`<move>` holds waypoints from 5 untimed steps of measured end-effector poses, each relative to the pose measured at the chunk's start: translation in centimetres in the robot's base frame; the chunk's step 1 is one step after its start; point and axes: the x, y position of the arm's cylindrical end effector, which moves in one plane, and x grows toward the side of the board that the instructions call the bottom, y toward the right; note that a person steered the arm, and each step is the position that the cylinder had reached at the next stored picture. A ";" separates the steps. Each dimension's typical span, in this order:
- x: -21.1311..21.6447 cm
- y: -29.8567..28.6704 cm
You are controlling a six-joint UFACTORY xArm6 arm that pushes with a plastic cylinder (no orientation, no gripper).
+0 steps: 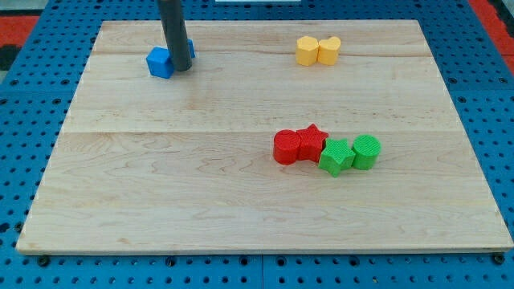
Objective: Push the red blocks into the yellow blocks
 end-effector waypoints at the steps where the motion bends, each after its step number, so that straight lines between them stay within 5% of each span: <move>1: 8.8 4.4; 3: 16.7 7.5; 5: 16.5 18.2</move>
